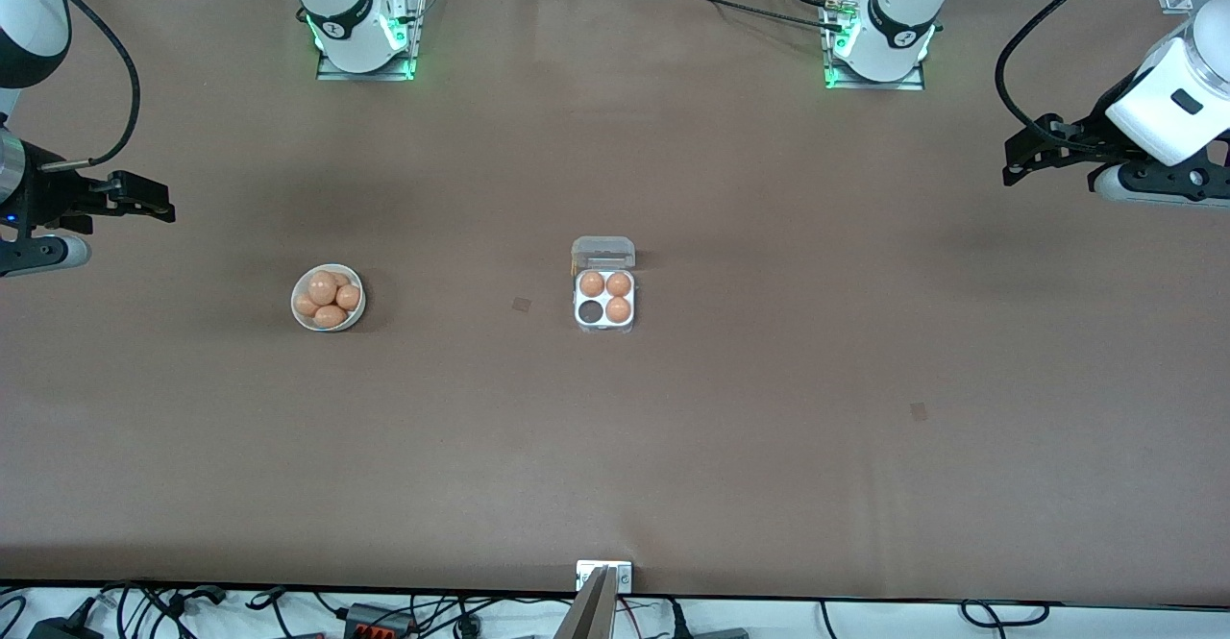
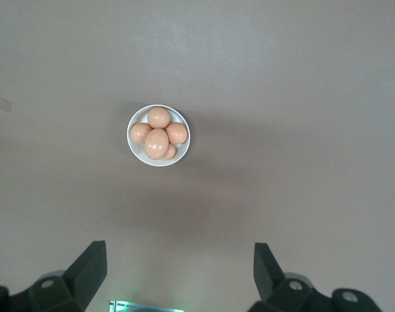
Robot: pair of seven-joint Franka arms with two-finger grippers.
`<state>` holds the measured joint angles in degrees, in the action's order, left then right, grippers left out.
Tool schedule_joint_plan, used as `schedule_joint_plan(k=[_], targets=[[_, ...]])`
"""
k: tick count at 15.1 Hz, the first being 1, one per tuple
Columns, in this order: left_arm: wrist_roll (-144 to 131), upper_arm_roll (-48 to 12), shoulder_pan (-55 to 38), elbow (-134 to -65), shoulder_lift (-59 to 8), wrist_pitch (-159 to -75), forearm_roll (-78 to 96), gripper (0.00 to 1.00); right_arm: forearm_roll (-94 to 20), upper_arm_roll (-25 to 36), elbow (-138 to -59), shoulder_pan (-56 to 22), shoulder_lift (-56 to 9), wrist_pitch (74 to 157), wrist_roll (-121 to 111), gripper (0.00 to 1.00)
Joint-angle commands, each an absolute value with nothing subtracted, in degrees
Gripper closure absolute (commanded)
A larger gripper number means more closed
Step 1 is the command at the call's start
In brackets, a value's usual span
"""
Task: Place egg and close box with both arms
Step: 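Lower the right gripper over the white bowl of eggs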
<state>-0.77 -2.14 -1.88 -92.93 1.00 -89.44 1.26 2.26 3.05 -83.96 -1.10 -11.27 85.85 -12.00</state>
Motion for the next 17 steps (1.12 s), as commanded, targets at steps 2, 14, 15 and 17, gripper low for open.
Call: schedule_joint_plan(k=[2, 14, 15, 17], targets=[[-0.3, -2.1, -2.1, -92.3, 1.1, -88.7, 0.3, 0.00, 2.8, 3.1, -82.4, -1.1, -12.0, 84.5, -11.3, 0.00], [-0.4, -3.2, -2.4, -91.8, 0.7, -88.8, 0.3, 0.00, 3.1, 2.9, -82.4, -1.4, -12.0, 84.4, -12.2, 0.00], [-0.4, -3.2, -2.3, -91.8, 0.7, -88.7, 0.4, 0.00, 2.9, 2.9, -82.4, -1.3, -12.3, 84.4, -12.2, 0.00], [-0.4, -3.2, -2.3, -91.9, 0.7, -88.7, 0.4, 0.00, 2.6, 3.0, -82.4, -1.1, -13.5, 84.5, -12.1, 0.00]])
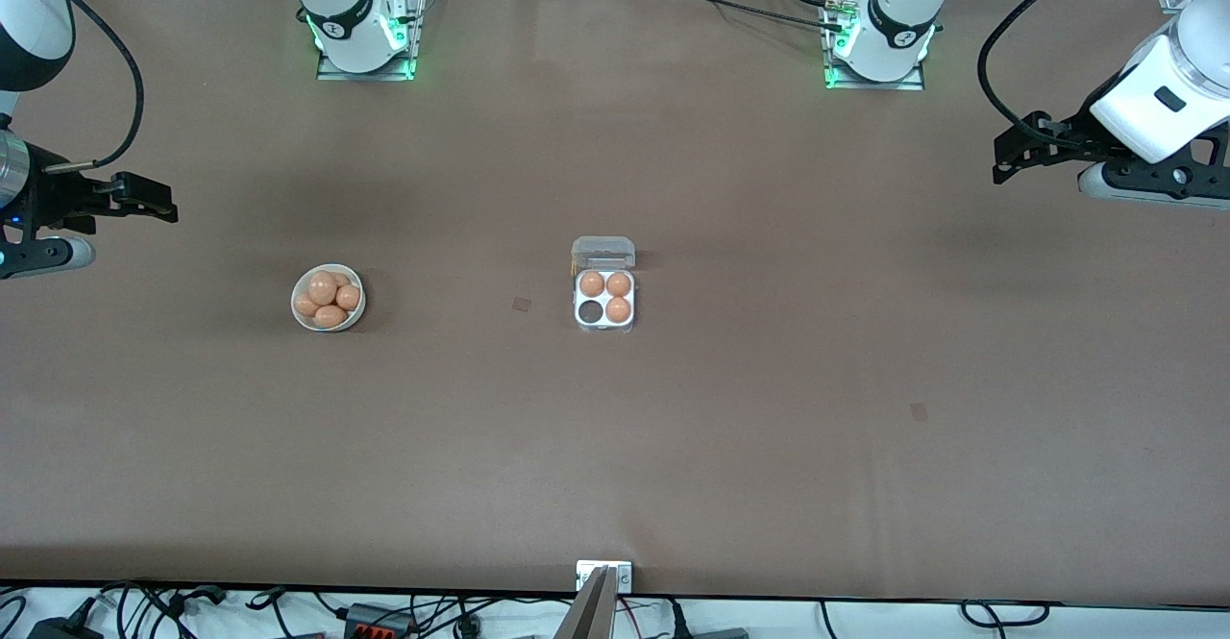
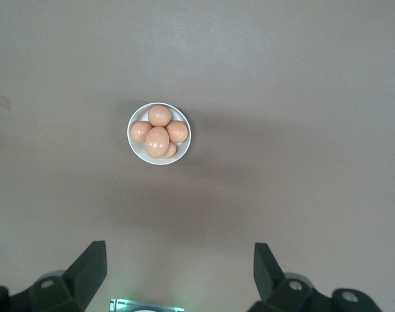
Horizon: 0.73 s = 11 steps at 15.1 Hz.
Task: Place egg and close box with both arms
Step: 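Lower the right gripper over the white bowl of eggs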
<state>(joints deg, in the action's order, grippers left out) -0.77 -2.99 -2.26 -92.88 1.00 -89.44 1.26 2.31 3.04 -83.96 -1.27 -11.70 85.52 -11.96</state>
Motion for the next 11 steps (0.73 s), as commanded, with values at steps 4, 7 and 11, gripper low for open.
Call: schedule_joint_plan(k=[4, 7, 11], targets=[[-0.4, -3.2, -2.3, -91.9, 0.5, -89.0, 0.4, 0.00, 2.4, 3.1, -82.9, -1.0, -15.1, 85.2, -13.3, 0.00], [-0.4, -3.2, -2.3, -91.5, -0.1, -89.2, 0.4, 0.00, 0.8, 3.1, -83.1, -0.8, -20.0, 88.7, -12.9, 0.00], [-0.4, -3.2, -2.2, -90.0, -1.4, -89.2, 0.3, 0.00, -0.3, 2.9, -83.2, -1.5, -25.2, 92.7, -10.9, 0.00]])
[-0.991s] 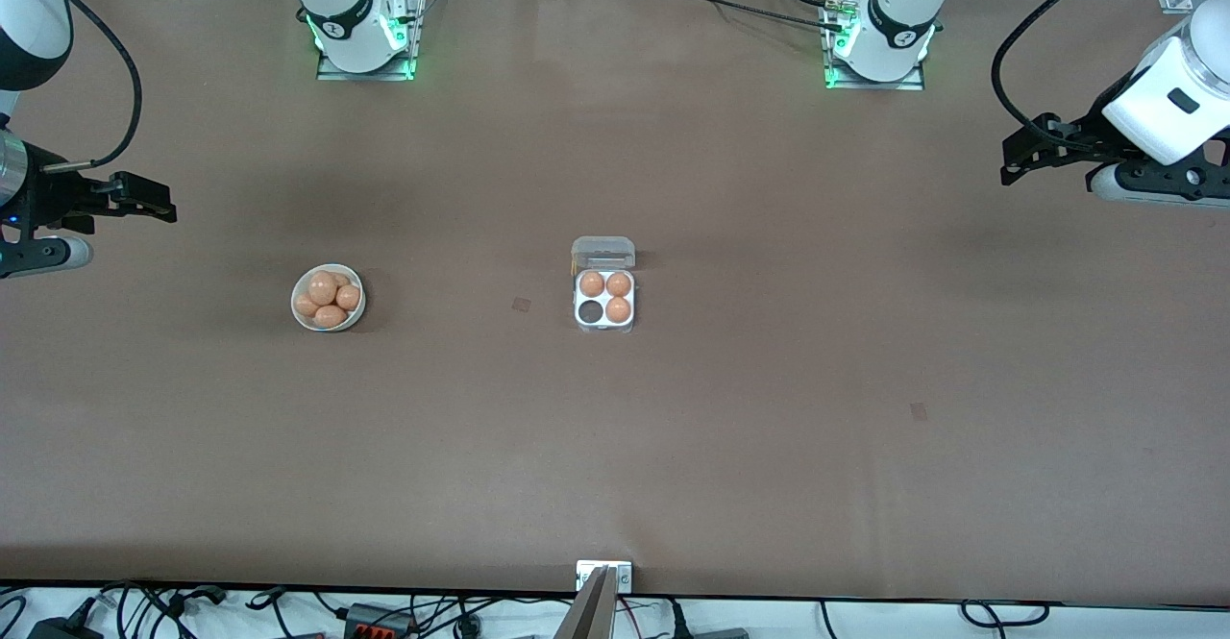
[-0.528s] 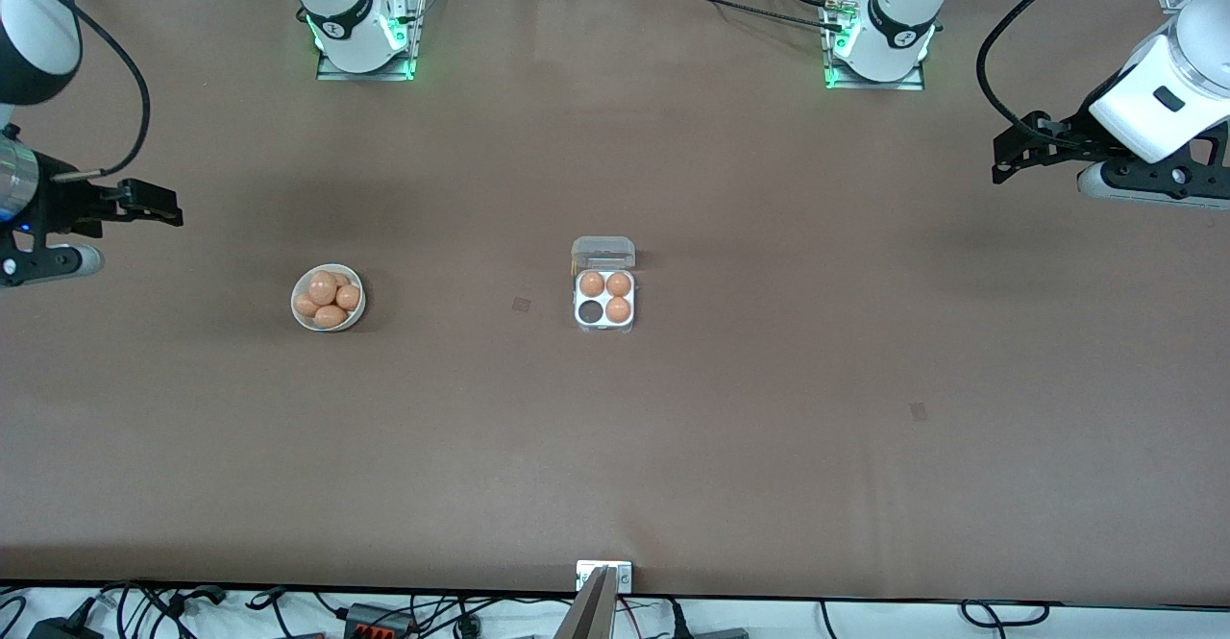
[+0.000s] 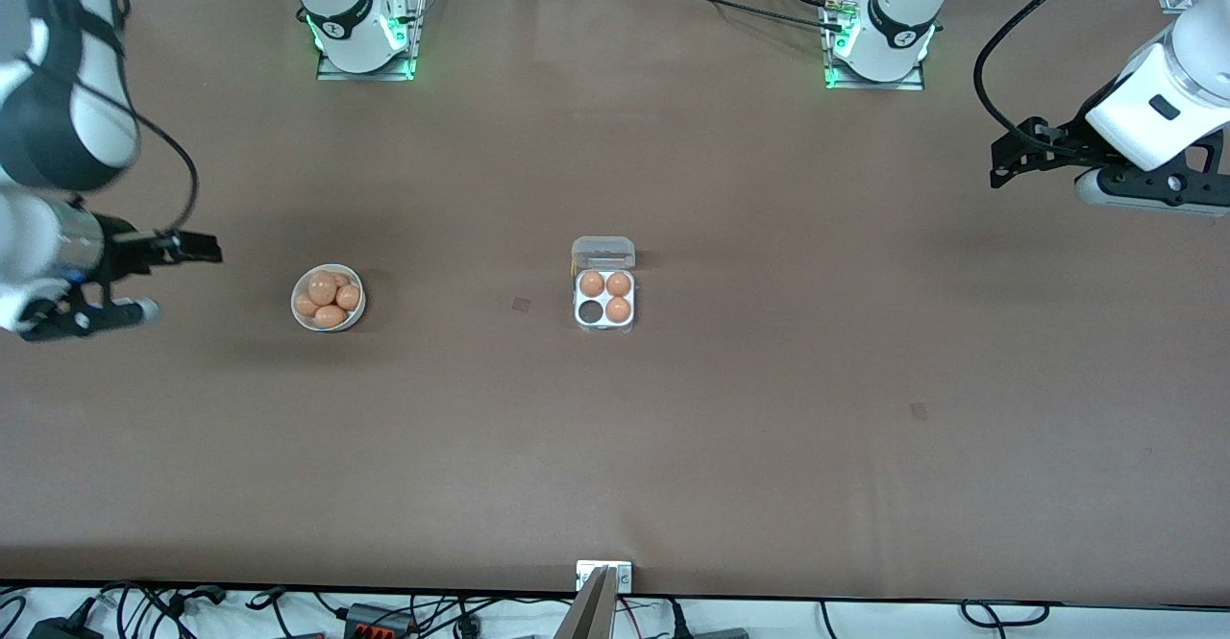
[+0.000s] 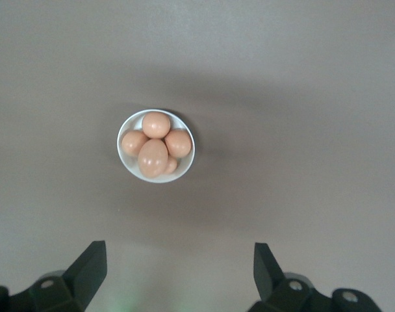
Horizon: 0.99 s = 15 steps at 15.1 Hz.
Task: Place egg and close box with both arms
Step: 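Lower the right gripper over the white bowl of eggs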
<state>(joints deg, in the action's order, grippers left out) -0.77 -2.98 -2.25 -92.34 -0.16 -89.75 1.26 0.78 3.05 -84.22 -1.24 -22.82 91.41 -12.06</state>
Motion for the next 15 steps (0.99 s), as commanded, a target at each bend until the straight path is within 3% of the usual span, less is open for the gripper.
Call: schedule_joint_plan(k=[1, 5, 15], targets=[[-0.4, -3.2, -2.3, -90.0, -1.4, -89.1, 0.4, 0.00, -1.4, 2.9, -83.2, -1.5, -25.9, 93.5, -9.6, 0.00], [-0.4, -3.2, -2.2, -90.0, -1.4, -89.0, 0.4, 0.00, -3.9, 2.7, -84.2, -3.4, -28.0, 95.4, -4.5, 0.00], [-0.4, -3.2, -2.3, -90.1, -1.5, -88.9, 0.4, 0.00, -0.9, 3.3, -96.5, -7.9, -25.9, 104.6, 1.8, 0.00]])
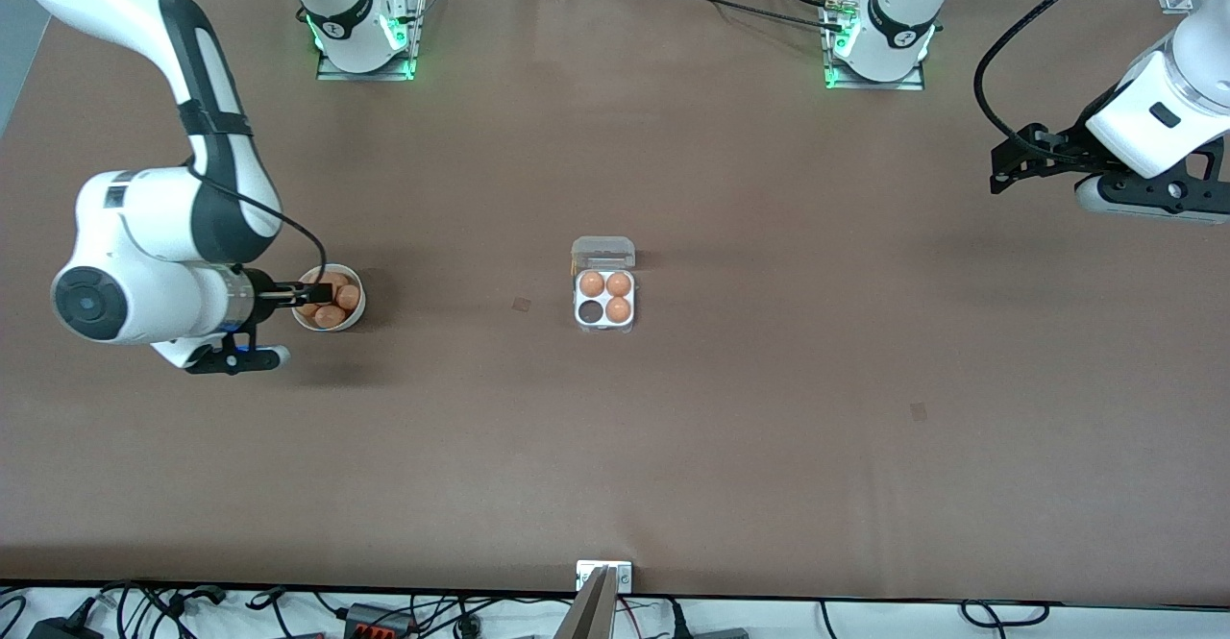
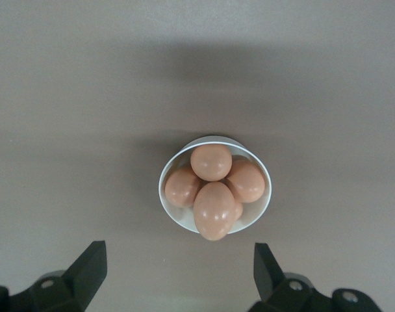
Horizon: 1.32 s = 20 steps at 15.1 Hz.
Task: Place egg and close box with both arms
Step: 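Lower the right gripper over the white bowl of eggs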
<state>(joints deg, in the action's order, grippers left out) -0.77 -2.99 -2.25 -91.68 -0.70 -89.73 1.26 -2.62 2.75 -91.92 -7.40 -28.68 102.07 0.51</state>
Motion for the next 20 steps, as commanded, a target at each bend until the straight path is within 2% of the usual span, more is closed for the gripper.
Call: schedule_joint_plan(k=[1, 4, 9, 11, 14, 20], targets=[[-0.4, -3.2, -2.4, -90.1, -1.5, -88.9, 0.3, 0.00, 0.9, 3.3, -97.9, -7.9, -25.2, 105.4, 1.9, 0.00], [-0.4, -3.2, -2.4, -90.1, -1.5, -88.9, 0.3, 0.00, 7.0, 3.3, -104.6, -8.1, -21.5, 110.5, 6.4, 0.00], [-0.4, -3.3, -2.3, -90.1, -1.5, -88.9, 0.3, 0.00, 9.2, 3.0, -106.3, -11.2, -18.5, 111.4, 19.5, 0.00], [-0.4, -3.3, -2.3, -90.1, -1.5, -88.9, 0.3, 0.00, 8.8, 3.1, -107.7, -10.7, -18.5, 113.4, 19.6, 0.00], [-0.4, -3.3, -2.3, -90.1, -1.4, -88.8, 0.4, 0.00, 8.8, 3.2, -113.4, -10.8, -18.5, 121.6, 19.6, 0.00], [-0.4, -3.2, -2.1, -90.1, -1.4, -88.5, 0.4, 0.00, 9.3, 3.3, -114.1, -10.4, -20.4, 123.4, 19.2, 0.00]])
